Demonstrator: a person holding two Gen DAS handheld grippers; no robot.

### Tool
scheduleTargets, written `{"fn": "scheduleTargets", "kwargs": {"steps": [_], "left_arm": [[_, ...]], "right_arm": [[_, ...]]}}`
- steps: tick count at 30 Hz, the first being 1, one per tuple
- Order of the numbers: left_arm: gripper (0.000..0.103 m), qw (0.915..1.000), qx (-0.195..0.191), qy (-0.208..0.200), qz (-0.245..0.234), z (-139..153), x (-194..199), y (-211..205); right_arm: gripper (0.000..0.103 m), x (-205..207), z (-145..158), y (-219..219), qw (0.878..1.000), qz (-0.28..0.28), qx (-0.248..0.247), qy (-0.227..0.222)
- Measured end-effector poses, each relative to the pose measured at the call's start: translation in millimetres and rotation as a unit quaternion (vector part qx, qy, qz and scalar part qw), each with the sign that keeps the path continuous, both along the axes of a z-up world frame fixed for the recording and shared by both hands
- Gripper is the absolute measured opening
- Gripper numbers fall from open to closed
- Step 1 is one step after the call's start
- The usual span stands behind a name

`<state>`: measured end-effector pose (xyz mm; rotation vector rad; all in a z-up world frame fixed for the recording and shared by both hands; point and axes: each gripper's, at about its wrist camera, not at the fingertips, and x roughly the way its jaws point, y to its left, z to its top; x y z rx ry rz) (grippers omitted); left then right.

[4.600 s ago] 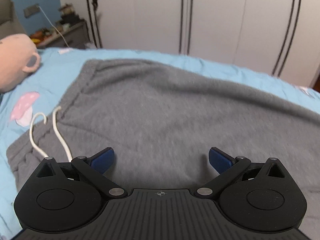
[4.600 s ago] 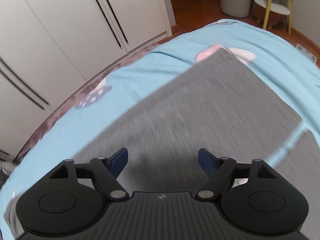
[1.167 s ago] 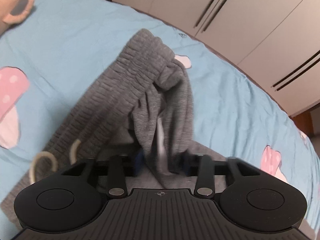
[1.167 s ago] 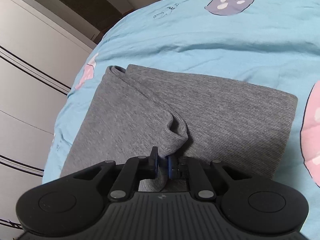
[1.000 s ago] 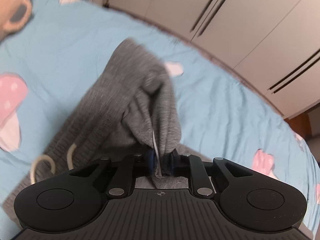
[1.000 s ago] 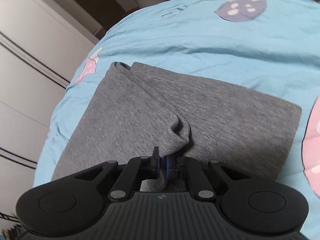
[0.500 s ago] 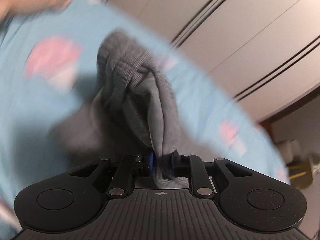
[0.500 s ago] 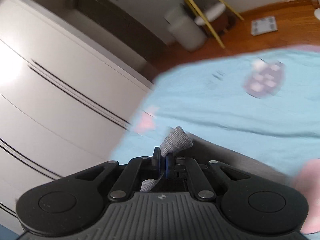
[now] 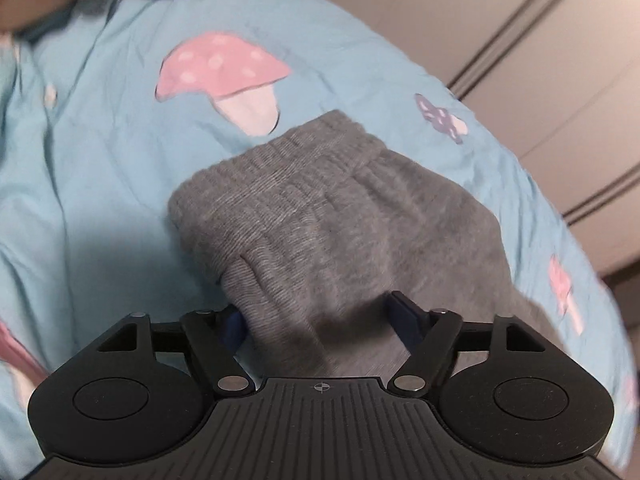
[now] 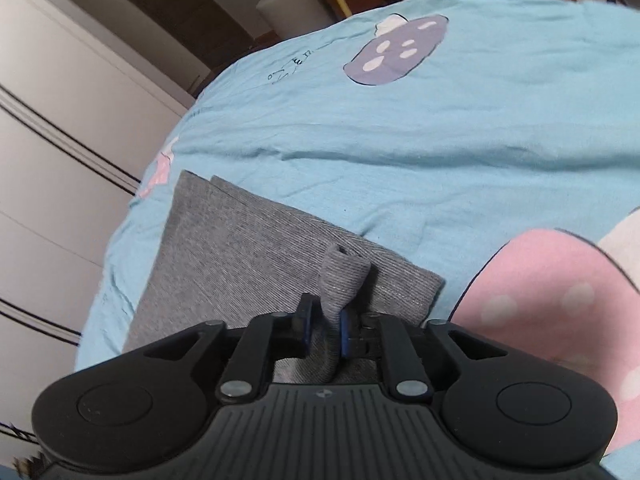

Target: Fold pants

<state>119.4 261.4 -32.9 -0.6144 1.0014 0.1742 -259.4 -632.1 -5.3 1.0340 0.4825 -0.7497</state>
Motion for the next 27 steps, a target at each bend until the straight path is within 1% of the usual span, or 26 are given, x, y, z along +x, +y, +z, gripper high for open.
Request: {"fn": "scheduleTargets", "kwargs": {"steps": [1, 2, 3, 4, 5, 6, 8, 9, 10, 11, 13, 14, 15, 16, 17, 18, 20, 21, 22, 23, 24, 25, 26, 27], "left_arm": [[0.051, 0.9999, -0.002, 0.009, 0.005, -5, -5, 1], [0.035, 0.9996, 0.008, 0.026, 0.006, -7, -5, 2], [0.031, 0.9993, 0.015, 0.035, 0.003, -8, -2, 1], [0.026, 0.9994, 0.017, 0.030, 0.000, -5, -3, 2], [0.018, 0.9996, 0.017, 0.022, -0.001, -1, -1, 2], [0.016, 0.9999, 0.013, 0.008, -0.004, 5, -1, 3], [0.015, 0.9996, 0.008, -0.027, -0.006, 21, -6, 7], [0.015, 0.9991, 0.005, -0.041, -0.010, 27, -9, 7], [0.015, 0.9989, 0.010, -0.044, -0.015, 29, -10, 7], [0.016, 0.9990, 0.020, -0.036, -0.020, 26, -9, 6], [0.018, 0.9993, 0.030, 0.000, -0.020, 11, -8, 6], [0.026, 0.9992, 0.031, 0.021, -0.013, 3, -9, 8], [0.033, 0.9988, 0.034, 0.035, -0.003, -5, -10, 9], [0.036, 0.9987, 0.033, 0.039, 0.004, -7, -14, 9], [0.047, 0.9985, 0.036, 0.041, 0.010, -7, -17, 8], [0.060, 0.9975, 0.055, 0.042, 0.011, -3, -20, 5], [0.073, 0.9917, 0.123, 0.039, 0.002, 14, -27, -3], [0.078, 0.9867, 0.159, 0.032, -0.006, 24, -29, -9], [0.081, 0.9802, 0.196, 0.027, -0.009, 33, -32, -15], [0.088, 0.9735, 0.227, 0.022, -0.006, 42, -37, -21], [0.094, 0.9672, 0.254, 0.013, 0.001, 52, -41, -26], [0.096, 0.9619, 0.273, -0.001, 0.008, 63, -47, -34], [0.096, 0.9595, 0.281, -0.016, 0.011, 73, -47, -41], [0.096, 0.9589, 0.281, -0.034, 0.006, 83, -53, -51]], "right_arm": [[0.024, -5, -1, 0, 1.000, -0.003, 0.004, -0.008], [0.024, -5, -2, 1, 1.000, -0.005, 0.003, -0.008], [0.023, -4, -1, 3, 1.000, -0.004, -0.002, -0.003], [0.018, 0, 0, 4, 1.000, -0.003, -0.010, 0.008], [0.009, 4, 4, 6, 0.999, -0.002, -0.020, 0.030], [0.004, 8, 7, 7, 0.999, 0.002, -0.029, 0.042], [0.004, 10, 20, 11, 0.998, 0.002, -0.042, 0.040], [0.004, 6, 29, 11, 0.999, -0.001, -0.044, 0.016], [0.004, 0, 35, 12, 0.999, -0.005, -0.045, -0.013], [0.004, -7, 41, 15, 0.998, -0.006, -0.047, -0.035], [0.004, -16, 43, 21, 0.997, -0.011, -0.069, -0.038], [0.004, -16, 36, 21, 0.997, -0.007, -0.072, -0.027], [0.004, -15, 24, 18, 0.998, -0.008, -0.056, -0.004], [0.004, -12, 6, 11, 0.999, -0.010, -0.024, 0.023], [0.004, -12, -6, 7, 1.000, -0.012, -0.009, 0.020], [0.002, -14, -10, 4, 1.000, -0.016, -0.005, 0.003], [0.004, -17, -4, 3, 1.000, -0.027, 0.002, -0.012], [0.009, -17, 1, 5, 1.000, -0.029, -0.007, -0.004], [0.018, -18, 7, 8, 0.999, -0.030, -0.021, 0.009], [0.019, -20, 12, 10, 0.998, -0.032, -0.041, 0.026], [0.030, -21, 15, 11, 0.998, -0.033, -0.050, 0.037], [0.057, -22, 17, 12, 0.997, -0.037, -0.053, 0.049], [0.070, -25, 16, 13, 0.997, -0.037, -0.053, 0.047], [0.081, -29, 13, 13, 0.998, -0.033, -0.049, 0.033]]}}
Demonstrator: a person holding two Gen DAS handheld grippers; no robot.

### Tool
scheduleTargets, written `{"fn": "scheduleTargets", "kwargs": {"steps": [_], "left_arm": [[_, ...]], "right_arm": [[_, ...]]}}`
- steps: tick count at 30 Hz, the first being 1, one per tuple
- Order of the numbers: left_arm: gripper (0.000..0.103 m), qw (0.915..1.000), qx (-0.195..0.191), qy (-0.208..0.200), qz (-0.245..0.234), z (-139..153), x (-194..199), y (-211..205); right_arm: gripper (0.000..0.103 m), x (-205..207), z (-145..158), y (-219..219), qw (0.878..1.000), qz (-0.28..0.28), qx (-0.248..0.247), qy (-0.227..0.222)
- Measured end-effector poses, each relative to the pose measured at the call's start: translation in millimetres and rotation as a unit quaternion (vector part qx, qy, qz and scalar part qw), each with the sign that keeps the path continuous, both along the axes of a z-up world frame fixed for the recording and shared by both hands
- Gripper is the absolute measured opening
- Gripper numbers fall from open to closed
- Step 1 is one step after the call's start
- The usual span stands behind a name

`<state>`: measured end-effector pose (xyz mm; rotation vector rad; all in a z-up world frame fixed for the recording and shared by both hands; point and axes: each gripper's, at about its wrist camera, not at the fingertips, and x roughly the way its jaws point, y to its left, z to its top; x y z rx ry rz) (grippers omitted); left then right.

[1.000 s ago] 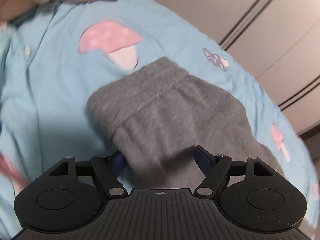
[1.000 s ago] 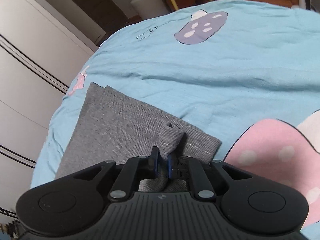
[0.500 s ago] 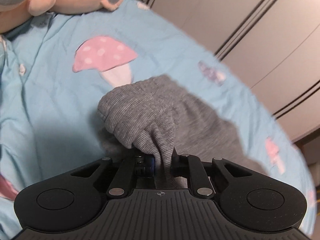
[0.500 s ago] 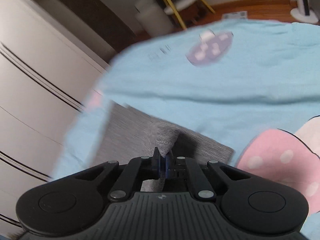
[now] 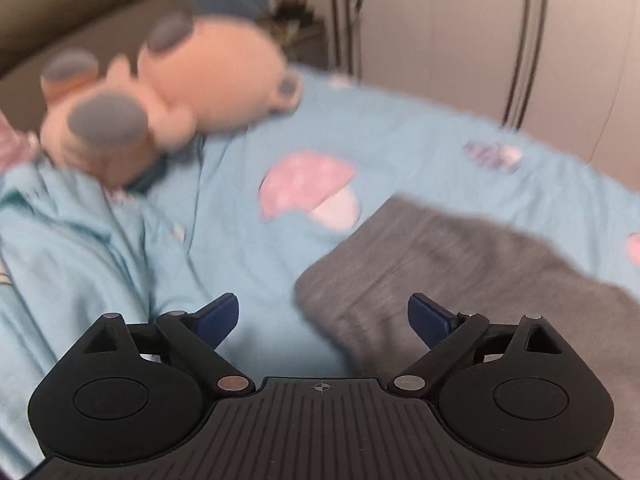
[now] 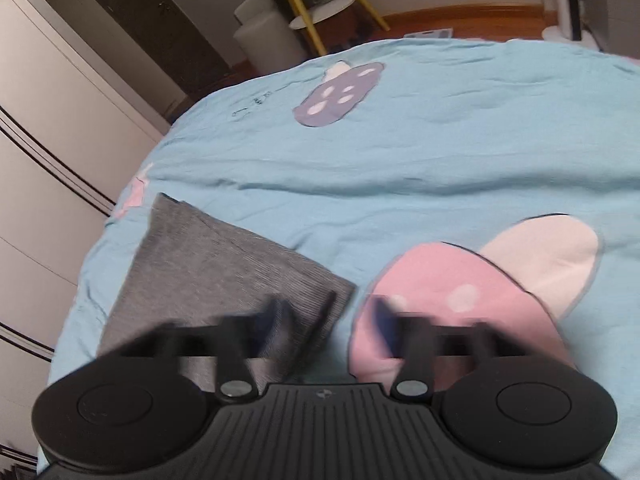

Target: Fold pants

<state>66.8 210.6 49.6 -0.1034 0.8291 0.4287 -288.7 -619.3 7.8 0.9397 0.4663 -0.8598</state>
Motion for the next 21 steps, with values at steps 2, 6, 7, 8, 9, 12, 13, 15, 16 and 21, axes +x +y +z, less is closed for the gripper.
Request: {"fn": "scheduleTargets", "kwargs": {"steps": [2, 6, 7, 8, 9, 12, 13, 15, 16, 21], "left_arm": [[0.097, 0.9993, -0.011, -0.015, -0.033, 12, -6, -27], [0.100, 0.9920, -0.044, -0.007, -0.118, 15, -12, -98], [0.100, 0.9900, -0.056, 0.000, -0.129, 9, -13, -115], [0.101, 0.9873, -0.068, 0.003, -0.143, 3, -14, -132], [0.101, 0.9846, -0.075, 0.005, -0.158, -4, -16, -145], [0.101, 0.9781, -0.069, 0.048, -0.191, -38, -16, -187], [0.101, 0.9771, -0.058, 0.062, -0.195, -48, -16, -196], [0.101, 0.9777, -0.037, 0.075, -0.193, -69, -17, -209], [0.101, 0.9787, -0.021, 0.081, -0.187, -79, -18, -211], [0.101, 0.9821, -0.026, 0.086, -0.166, -88, -6, -209]], "right_arm": [[0.081, -3, -8, -1, 0.999, 0.012, 0.021, -0.032], [0.094, -5, -15, 2, 0.997, 0.019, 0.030, -0.074], [0.098, -3, -14, 2, 0.996, 0.022, 0.031, -0.079], [0.098, -1, -14, 2, 0.996, 0.025, 0.034, -0.077], [0.098, 4, -12, 2, 0.997, 0.032, 0.034, -0.067], [0.098, 12, -11, 5, 0.997, 0.052, 0.009, -0.058], [0.098, 13, -12, 7, 0.997, 0.052, -0.006, -0.063], [0.098, 13, -15, 10, 0.995, 0.053, -0.037, -0.076], [0.098, 14, -18, 10, 0.994, 0.061, -0.051, -0.075], [0.098, 21, -24, 15, 0.988, 0.110, -0.090, -0.066]]}}
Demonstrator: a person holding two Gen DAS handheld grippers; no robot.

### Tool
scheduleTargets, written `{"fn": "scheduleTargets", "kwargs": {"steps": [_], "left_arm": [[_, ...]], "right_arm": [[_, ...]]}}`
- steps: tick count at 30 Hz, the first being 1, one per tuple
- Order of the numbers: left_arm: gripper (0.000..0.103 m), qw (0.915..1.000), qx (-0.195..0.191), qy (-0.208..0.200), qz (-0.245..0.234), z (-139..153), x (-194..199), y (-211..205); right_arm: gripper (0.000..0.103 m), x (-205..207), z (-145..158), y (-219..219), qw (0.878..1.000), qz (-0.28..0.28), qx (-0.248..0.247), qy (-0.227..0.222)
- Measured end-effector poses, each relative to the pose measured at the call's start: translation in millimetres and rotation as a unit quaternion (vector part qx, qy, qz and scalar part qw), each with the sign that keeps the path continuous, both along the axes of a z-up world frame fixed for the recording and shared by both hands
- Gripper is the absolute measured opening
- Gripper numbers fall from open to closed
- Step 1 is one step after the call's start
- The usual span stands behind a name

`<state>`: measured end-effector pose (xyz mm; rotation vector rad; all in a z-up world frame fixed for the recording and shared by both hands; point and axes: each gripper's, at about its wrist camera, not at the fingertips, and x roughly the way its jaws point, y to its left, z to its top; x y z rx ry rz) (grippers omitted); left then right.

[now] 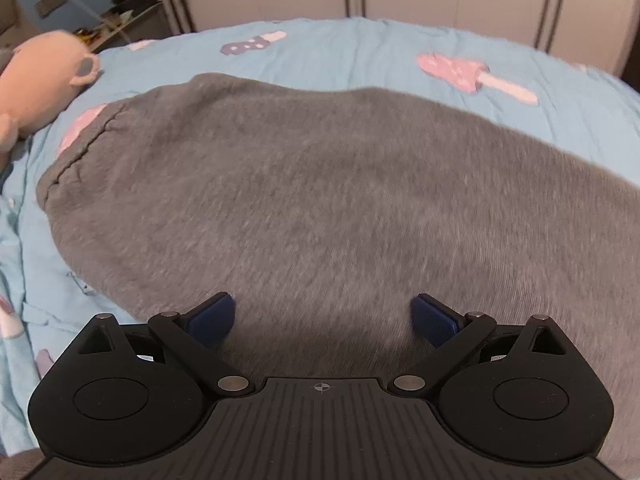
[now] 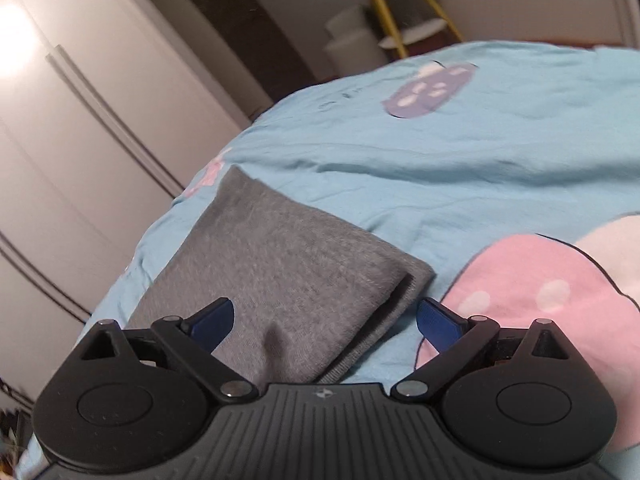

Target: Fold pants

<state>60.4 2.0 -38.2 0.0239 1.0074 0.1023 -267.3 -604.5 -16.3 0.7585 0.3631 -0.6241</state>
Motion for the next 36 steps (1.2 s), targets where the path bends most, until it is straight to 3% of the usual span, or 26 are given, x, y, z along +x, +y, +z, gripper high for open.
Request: {"fn": "scheduleTargets", "kwargs": {"steps": [6, 8, 9, 13, 16, 20, 22, 24, 27, 30, 36], "left_arm": [[0.101, 1.0000, -0.001, 0.001, 0.006, -3, 1, -3], [0.101, 1.0000, 0.005, -0.001, 0.003, -3, -1, -6], [0.101, 1.0000, 0.006, -0.002, 0.002, -3, -1, -6], [0.101, 1.0000, 0.002, -0.001, 0.005, -3, -2, -6], [0.101, 1.0000, 0.001, -0.002, 0.006, -3, -2, -5], [0.101, 1.0000, 0.003, -0.003, 0.005, -3, -1, -6], [0.101, 1.0000, 0.002, -0.003, 0.005, -3, -2, -6], [0.101, 1.0000, 0.001, -0.003, 0.005, -3, -2, -6], [0.101, 1.0000, 0.001, -0.004, 0.005, -3, -2, -6], [0.101, 1.0000, 0.001, -0.003, 0.003, -4, -2, -6], [0.101, 1.0000, -0.001, -0.002, 0.003, -3, -2, -6]], "right_arm": [[0.097, 0, -2, -1, 1.000, -0.010, 0.007, -0.015], [0.088, -3, -1, -4, 1.000, -0.017, 0.013, -0.022], [0.079, -5, -2, -6, 0.999, -0.021, 0.017, -0.026], [0.023, -9, -9, -16, 0.998, -0.034, 0.041, -0.021], [0.012, -13, -13, -18, 0.998, -0.028, 0.048, -0.039], [0.016, -9, -14, -17, 0.998, -0.032, 0.042, -0.031], [0.031, -7, -14, -19, 0.997, -0.029, 0.052, -0.043], [0.033, -4, -12, -19, 0.997, -0.031, 0.054, -0.044], [0.033, -2, -11, -18, 0.997, -0.033, 0.051, -0.039], [0.024, -3, -12, -17, 0.998, -0.038, 0.050, -0.029], [0.023, -1, -9, -15, 0.998, -0.041, 0.043, -0.016]]}}
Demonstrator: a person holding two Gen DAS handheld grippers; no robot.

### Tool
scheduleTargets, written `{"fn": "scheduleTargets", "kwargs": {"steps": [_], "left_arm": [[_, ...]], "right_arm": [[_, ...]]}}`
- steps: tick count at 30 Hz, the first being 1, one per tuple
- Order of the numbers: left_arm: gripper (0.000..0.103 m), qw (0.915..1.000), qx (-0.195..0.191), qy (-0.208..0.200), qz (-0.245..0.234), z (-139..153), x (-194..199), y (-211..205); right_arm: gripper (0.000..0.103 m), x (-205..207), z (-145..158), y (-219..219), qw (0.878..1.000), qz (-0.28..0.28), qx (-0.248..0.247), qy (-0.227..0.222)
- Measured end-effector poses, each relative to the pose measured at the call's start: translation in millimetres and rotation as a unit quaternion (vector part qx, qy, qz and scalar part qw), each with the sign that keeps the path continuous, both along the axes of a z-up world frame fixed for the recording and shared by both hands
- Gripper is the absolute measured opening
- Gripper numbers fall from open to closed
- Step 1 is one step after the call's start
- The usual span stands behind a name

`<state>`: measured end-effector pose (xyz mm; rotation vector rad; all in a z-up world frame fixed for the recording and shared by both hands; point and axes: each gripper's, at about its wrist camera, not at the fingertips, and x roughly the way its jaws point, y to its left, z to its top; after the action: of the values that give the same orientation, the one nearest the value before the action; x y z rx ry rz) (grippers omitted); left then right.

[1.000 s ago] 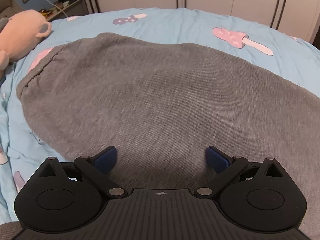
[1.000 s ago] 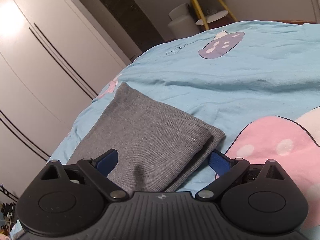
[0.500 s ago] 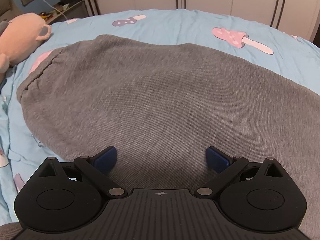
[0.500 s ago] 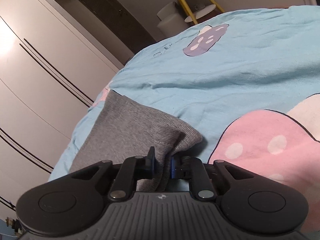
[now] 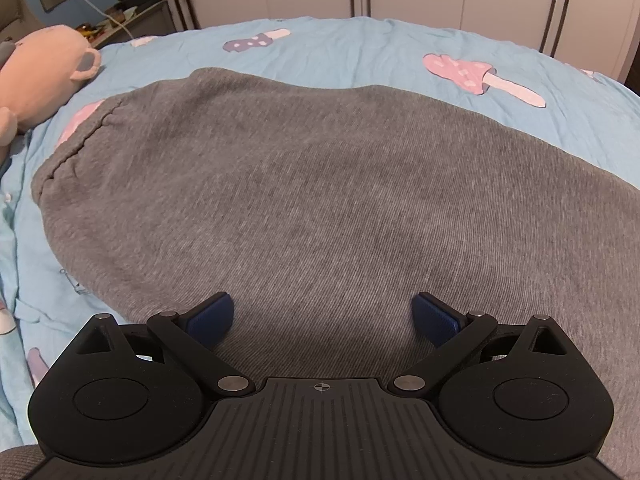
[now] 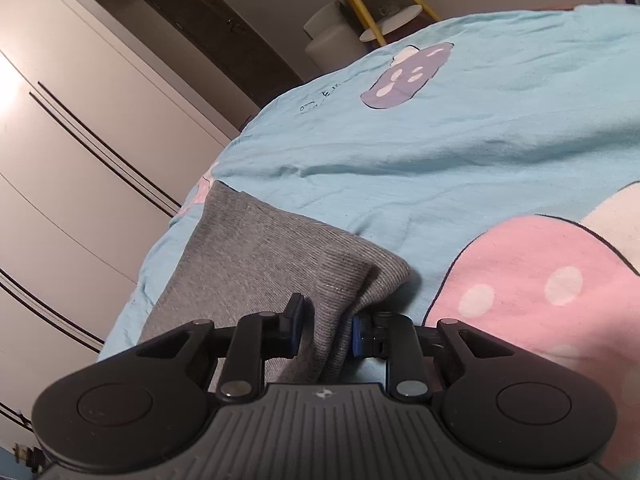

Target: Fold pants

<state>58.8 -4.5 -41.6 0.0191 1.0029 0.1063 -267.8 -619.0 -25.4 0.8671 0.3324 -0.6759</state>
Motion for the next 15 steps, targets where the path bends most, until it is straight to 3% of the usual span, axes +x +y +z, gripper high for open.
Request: {"fn": "scheduleTargets", "kwargs": {"steps": [7, 11, 15], "left_arm": [[0.101, 0.9986, -0.019, -0.005, -0.050, 5, -8, -11], [0.101, 0.9938, -0.057, 0.006, -0.095, 3, -15, -25], [0.099, 0.9908, -0.017, -0.003, -0.134, -2, -23, -46]], "right_arm": [[0.023, 1, 0, 1, 1.000, 0.000, -0.006, 0.004], [0.023, 0, 0, 1, 1.000, 0.000, -0.006, 0.003], [0.023, 0, 0, 1, 1.000, 0.000, -0.006, 0.003]]}}
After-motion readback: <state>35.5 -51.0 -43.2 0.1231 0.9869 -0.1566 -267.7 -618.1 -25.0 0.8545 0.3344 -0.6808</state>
